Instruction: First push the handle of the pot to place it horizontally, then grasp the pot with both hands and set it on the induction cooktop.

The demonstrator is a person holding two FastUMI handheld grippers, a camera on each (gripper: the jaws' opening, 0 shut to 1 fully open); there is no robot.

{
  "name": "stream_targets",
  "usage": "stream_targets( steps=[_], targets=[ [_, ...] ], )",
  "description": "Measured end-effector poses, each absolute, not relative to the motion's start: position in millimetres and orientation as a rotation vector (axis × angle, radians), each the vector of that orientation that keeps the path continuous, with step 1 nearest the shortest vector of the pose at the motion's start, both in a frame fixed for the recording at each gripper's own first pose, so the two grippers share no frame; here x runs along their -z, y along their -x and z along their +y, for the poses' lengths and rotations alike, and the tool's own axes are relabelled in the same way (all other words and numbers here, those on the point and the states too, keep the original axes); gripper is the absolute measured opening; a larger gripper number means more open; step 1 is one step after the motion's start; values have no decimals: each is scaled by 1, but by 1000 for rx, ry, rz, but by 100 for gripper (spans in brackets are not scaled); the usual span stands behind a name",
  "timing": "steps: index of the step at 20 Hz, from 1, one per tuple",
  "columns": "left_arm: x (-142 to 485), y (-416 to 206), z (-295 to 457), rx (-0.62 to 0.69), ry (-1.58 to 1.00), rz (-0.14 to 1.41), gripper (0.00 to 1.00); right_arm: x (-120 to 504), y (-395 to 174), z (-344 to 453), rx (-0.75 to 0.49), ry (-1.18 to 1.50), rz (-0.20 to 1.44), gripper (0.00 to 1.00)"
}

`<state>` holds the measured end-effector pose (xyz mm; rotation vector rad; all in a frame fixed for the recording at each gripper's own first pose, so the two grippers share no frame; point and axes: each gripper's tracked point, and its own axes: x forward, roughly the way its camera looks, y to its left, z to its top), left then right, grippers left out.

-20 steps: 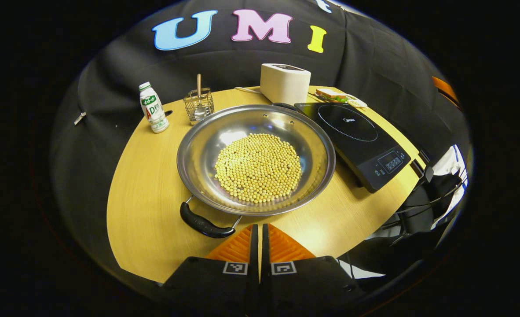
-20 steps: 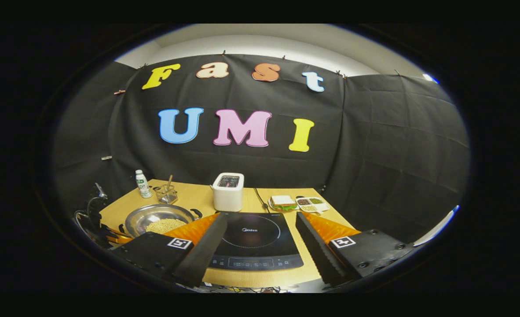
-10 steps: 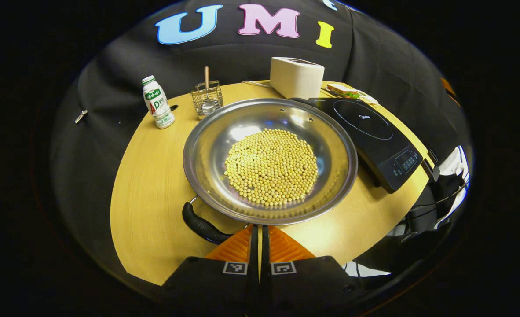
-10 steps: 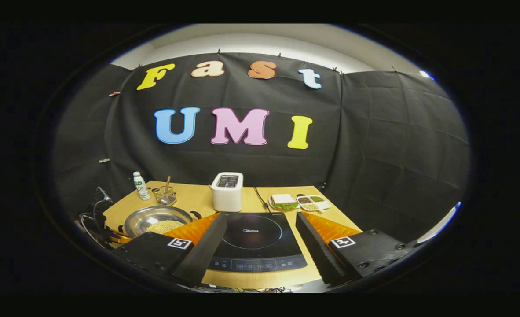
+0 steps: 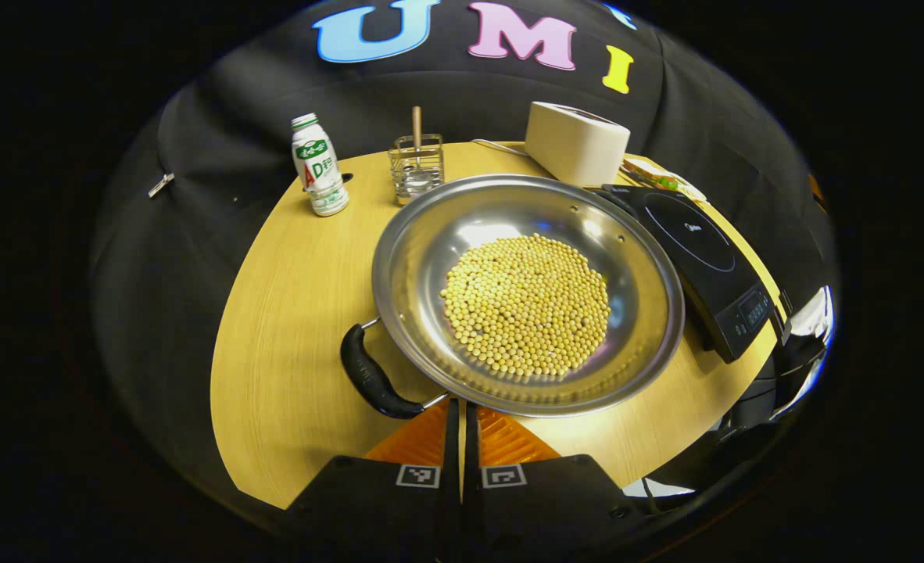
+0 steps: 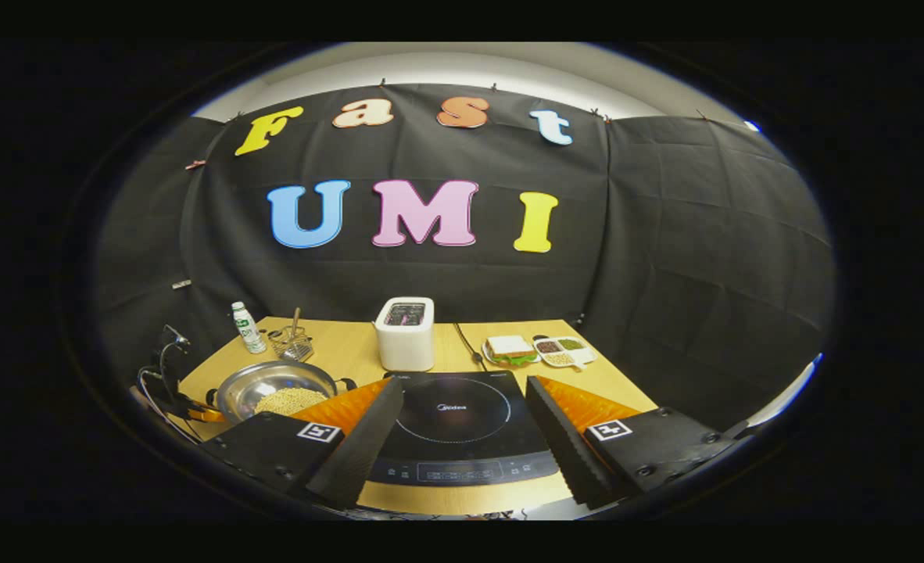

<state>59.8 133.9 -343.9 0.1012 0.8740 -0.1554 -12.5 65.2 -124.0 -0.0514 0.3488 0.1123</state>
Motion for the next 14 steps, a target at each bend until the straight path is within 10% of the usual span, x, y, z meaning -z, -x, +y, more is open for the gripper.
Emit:
stream_targets(
  steps=[14],
  targets=[
    [332,-118,193,5,24,834,5,157,2,69,-93,-15,446,99]
  ],
)
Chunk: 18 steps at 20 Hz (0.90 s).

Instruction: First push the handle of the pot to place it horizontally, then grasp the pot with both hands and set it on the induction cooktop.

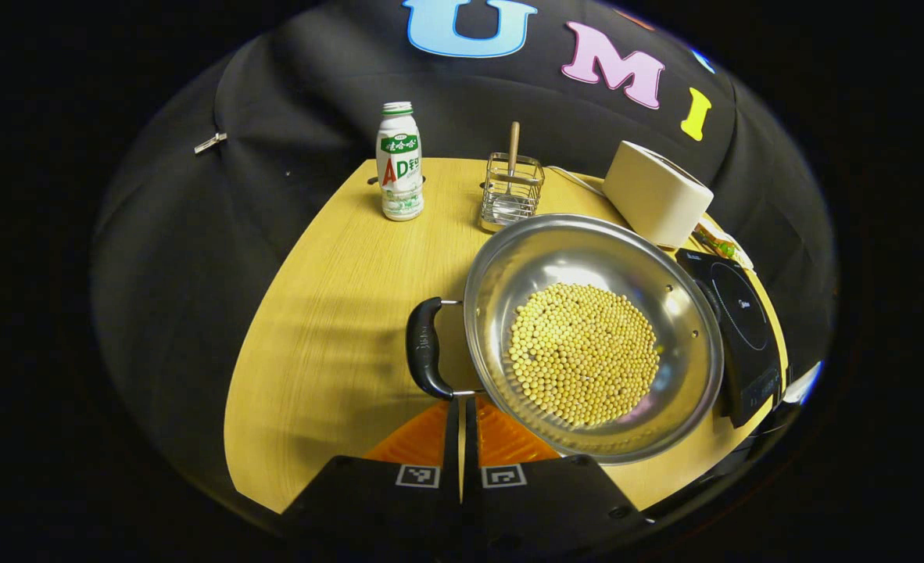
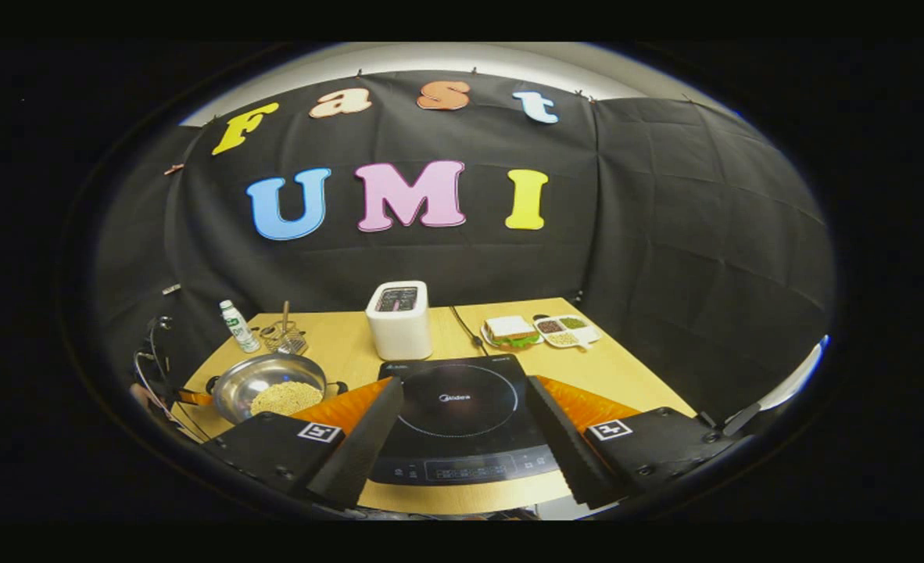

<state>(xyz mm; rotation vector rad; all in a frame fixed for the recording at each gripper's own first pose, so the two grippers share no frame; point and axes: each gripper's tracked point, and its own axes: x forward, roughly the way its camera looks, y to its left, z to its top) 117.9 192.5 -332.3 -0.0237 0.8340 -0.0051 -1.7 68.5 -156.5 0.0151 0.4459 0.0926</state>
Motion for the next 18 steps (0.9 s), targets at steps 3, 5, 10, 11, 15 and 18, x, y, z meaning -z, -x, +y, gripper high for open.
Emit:
stream_targets(
  steps=[3,5,10,11,15,18],
  targets=[
    [329,-120,195,-5,35,832,5,180,7,85,-119,-55,518,98],
    [320,-115,198,-12,27,812,5,197,5,99,-141,-68,570,99],
    [278,-109,214,-54,14,738,6,226,-17,153,-246,-108,653,99],
    [266,-111,217,-66,25,716,7,231,-22,165,-265,-107,666,99],
    [240,-123,225,-79,36,647,65,250,-46,206,-329,-123,705,99],
    [250,-133,223,-49,47,669,96,273,-55,232,-374,-130,766,99]
  ],
)
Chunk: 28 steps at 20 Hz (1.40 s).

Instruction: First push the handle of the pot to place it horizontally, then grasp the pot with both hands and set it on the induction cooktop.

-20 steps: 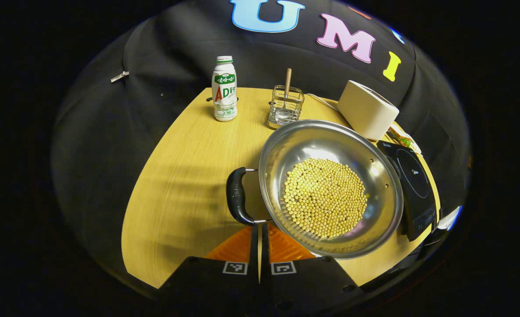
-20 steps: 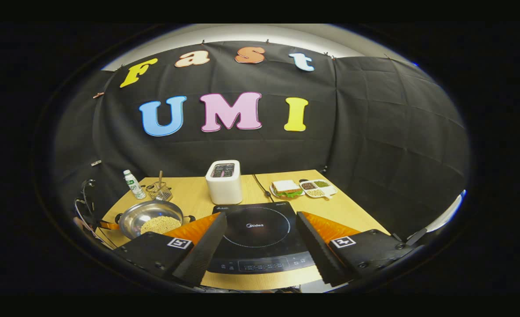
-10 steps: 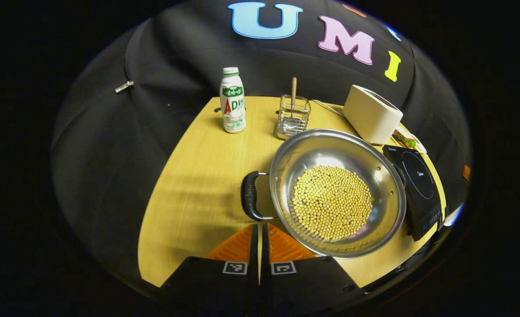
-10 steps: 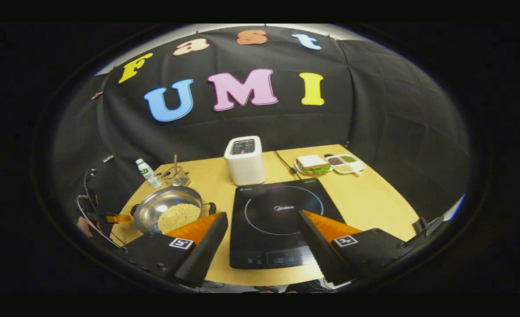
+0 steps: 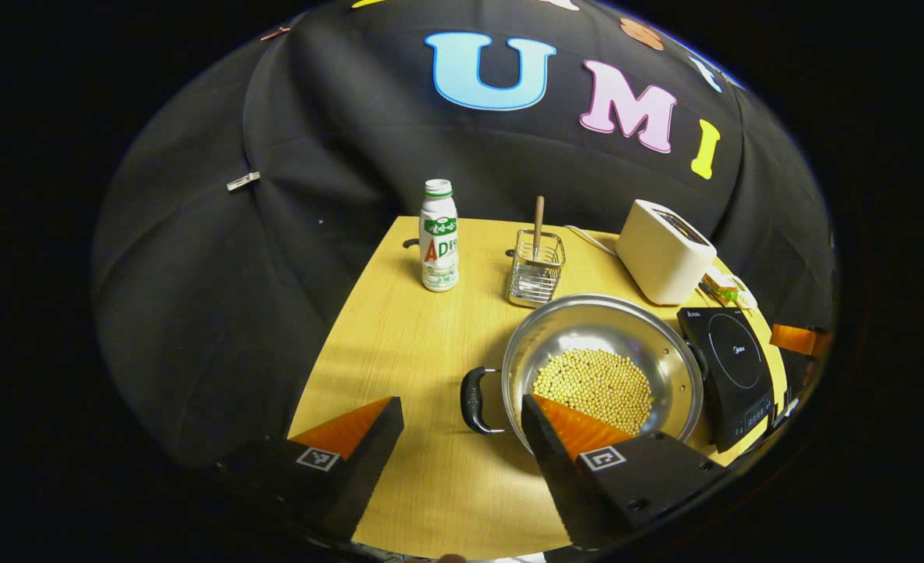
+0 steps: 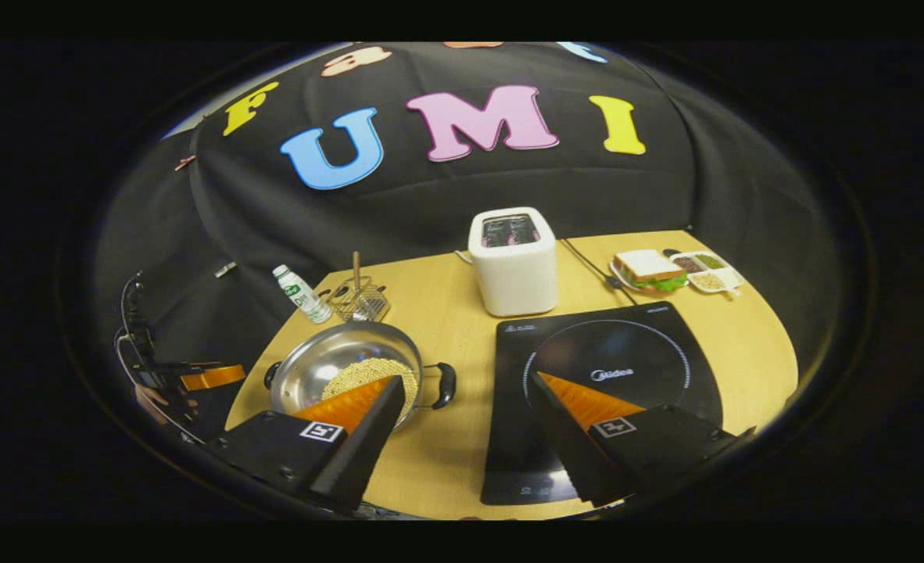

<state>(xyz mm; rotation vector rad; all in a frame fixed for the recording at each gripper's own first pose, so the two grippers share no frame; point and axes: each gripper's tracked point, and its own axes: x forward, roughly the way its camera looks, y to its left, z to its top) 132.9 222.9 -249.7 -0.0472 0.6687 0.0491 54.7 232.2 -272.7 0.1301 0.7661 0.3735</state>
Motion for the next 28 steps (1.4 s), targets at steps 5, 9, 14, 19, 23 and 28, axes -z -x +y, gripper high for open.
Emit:
stream_targets(
  steps=[5,9,14,19,23,28],
  targets=[
    [265,-152,216,-19,109,664,94,324,-66,264,-410,-87,864,99],
    [289,-164,207,-3,198,663,95,361,-66,284,-435,-79,943,99],
    [315,-174,204,-1,276,694,95,395,-75,294,-434,-88,1005,94],
    [337,-185,194,38,295,745,95,414,-81,317,-479,-106,1050,97],
    [346,-194,187,79,270,779,90,431,-71,329,-503,-36,1068,96],
    [363,-204,198,66,208,822,78,437,-78,319,-477,2,1056,74]
  ],
)
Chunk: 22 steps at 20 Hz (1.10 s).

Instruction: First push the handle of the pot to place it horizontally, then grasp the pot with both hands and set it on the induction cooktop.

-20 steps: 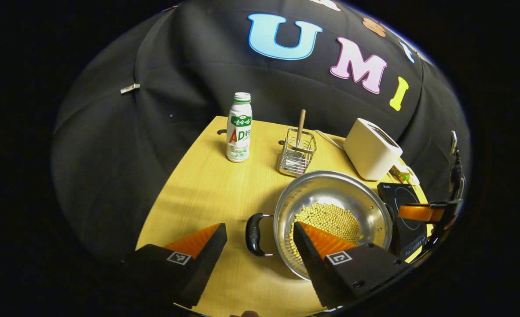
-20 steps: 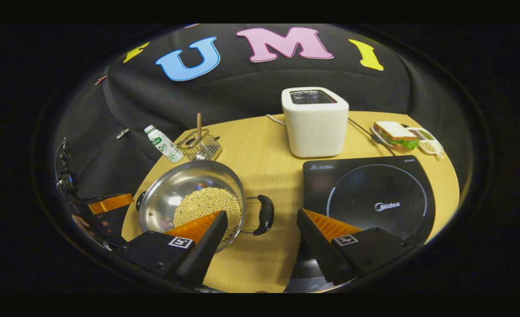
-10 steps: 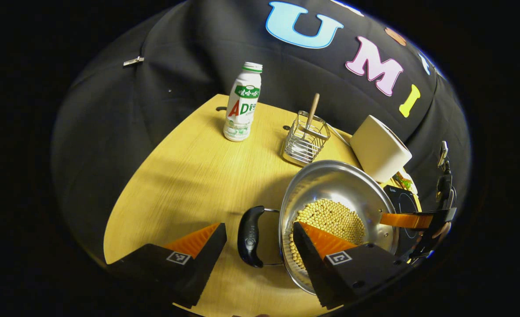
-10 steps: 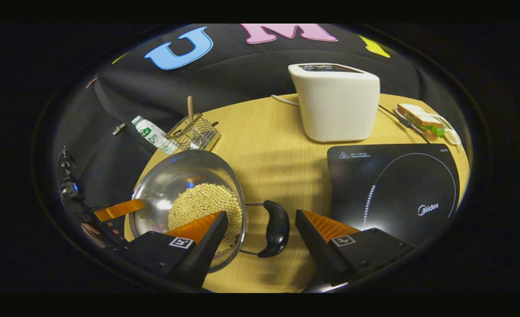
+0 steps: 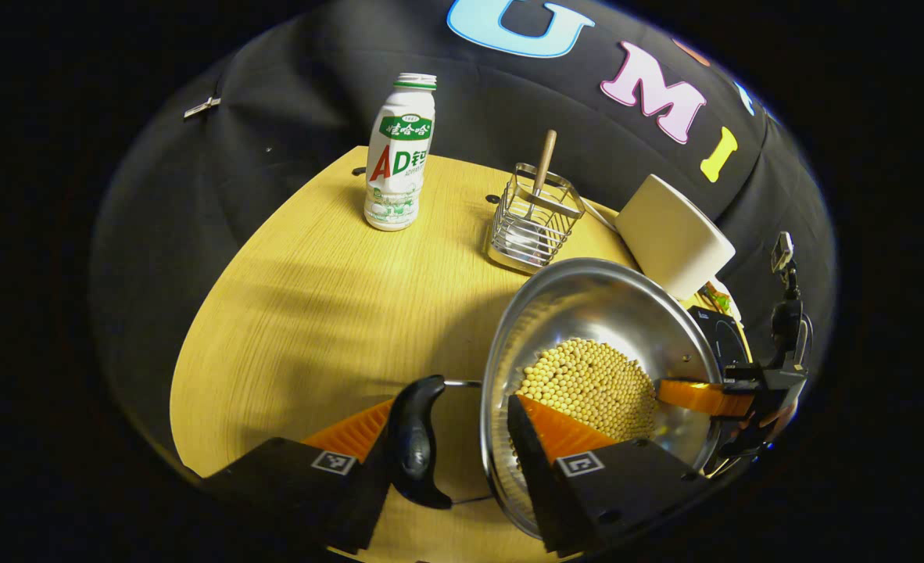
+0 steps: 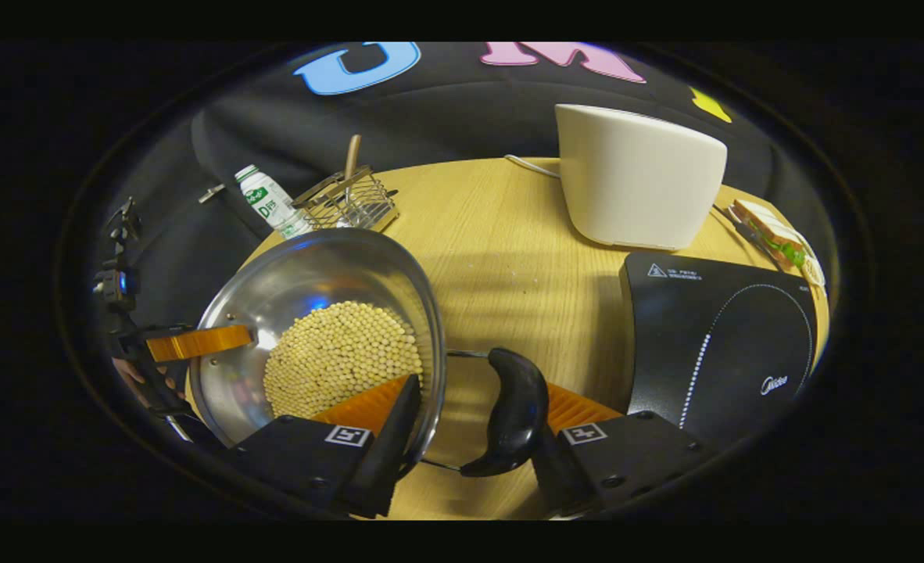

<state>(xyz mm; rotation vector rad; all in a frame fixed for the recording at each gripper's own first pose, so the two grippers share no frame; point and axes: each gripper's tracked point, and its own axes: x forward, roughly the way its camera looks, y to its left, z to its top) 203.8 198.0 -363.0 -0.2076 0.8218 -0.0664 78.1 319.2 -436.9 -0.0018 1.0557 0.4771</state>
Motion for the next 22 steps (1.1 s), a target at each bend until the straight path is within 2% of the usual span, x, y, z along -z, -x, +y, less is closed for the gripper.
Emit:
stream_targets(
  steps=[1,2,6,10,11,22],
  targets=[
    [362,-201,200,63,208,828,68,441,-79,320,-465,-13,1065,72],
    [363,-201,200,66,215,827,65,438,-83,319,-453,-25,1070,70],
    [365,-200,200,42,239,827,64,443,-83,319,-411,-61,1107,63],
    [364,-191,204,19,225,831,61,442,-76,322,-426,-31,1130,55],
    [363,-187,204,13,227,833,59,441,-73,322,-431,-25,1137,59],
    [304,-168,160,13,202,782,59,378,-73,280,-439,-51,1090,59]
  ],
)
